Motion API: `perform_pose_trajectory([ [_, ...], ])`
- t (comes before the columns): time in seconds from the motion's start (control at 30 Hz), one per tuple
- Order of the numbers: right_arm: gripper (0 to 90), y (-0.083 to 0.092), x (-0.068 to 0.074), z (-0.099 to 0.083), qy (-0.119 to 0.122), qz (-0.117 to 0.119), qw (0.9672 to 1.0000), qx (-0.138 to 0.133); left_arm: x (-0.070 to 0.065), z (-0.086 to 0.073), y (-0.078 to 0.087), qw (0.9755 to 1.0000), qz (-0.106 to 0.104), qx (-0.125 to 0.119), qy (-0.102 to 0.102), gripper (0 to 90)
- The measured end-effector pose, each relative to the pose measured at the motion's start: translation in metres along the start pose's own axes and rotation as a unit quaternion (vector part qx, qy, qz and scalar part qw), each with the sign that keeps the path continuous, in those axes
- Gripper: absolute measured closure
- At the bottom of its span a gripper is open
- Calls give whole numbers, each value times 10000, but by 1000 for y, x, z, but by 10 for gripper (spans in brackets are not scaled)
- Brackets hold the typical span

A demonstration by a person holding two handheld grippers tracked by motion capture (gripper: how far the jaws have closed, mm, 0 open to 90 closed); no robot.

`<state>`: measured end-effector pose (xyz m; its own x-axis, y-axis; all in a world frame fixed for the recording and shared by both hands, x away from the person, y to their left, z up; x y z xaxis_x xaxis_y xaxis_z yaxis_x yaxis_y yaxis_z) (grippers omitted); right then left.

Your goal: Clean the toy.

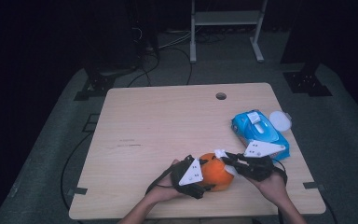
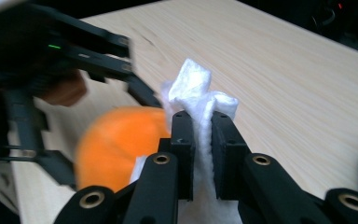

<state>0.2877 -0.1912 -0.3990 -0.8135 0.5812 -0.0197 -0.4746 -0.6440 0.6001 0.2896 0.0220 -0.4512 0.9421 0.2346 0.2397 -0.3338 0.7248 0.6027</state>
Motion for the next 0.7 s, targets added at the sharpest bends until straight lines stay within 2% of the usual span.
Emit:
perform_pose_trajectory([
  [0.07, 797, -1, 10, 6, 137, 85, 9999, -63, 3, 0, 0, 9998, -17, -6, 186, 213],
  [0.13, 797, -3, 21, 12, 247, 358, 9989, -172, 7, -2, 1, 9993, -45, -59, 372, 215],
  [0.17, 797, -5, 27, 14, 328, 406, 9985, -144, 9, -3, 2, 9989, -78, -80, 452, 218],
  [0.23, 796, -8, 31, 15, 523, 239, 9983, -113, 12, -6, 4, 9981, -137, -154, 575, 224],
  [0.3, 796, -8, 24, 13, 413, 218, 9988, -172, 14, -8, 5, 9977, -162, -164, 643, 228],
  [0.4, 796, -6, -1, 2, -46, 154, 9995, -262, 16, -9, 6, 9966, -171, -216, 770, 228],
  [0.47, 797, -4, -14, -7, -209, -154, 9994, -212, 19, -12, 7, 9964, -198, -220, 799, 227],
  [0.53, 797, -3, -21, -14, -326, -237, 9991, -92, 23, -15, 8, 9944, -244, -261, 990, 223],
  [0.57, 797, -4, -23, -17, -401, -206, 9989, -83, 25, -16, 8, 9927, -267, -280, 1146, 220],
  [0.63, 797, -5, -21, -18, -402, -118, 9991, -118, 30, -17, 8, 9896, -306, -309, 1370, 216],
  [0.7, 796, -6, -13, -12, -293, -109, 9994, -171, 30, -18, 7, 9885, -299, -297, 1452, 212],
])
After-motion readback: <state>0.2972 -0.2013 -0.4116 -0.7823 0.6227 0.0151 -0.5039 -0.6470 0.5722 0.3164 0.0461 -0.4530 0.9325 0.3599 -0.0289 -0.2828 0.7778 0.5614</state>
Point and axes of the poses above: each handheld gripper's, and its own axes: y roughly backward along the jaws, z roughly out of its top, x roughly to its left, the point moved 2 cm from there along -y, roughly forward along the jaws, and after that the axes turned 8 degrees about x, right-handed, at the moved point
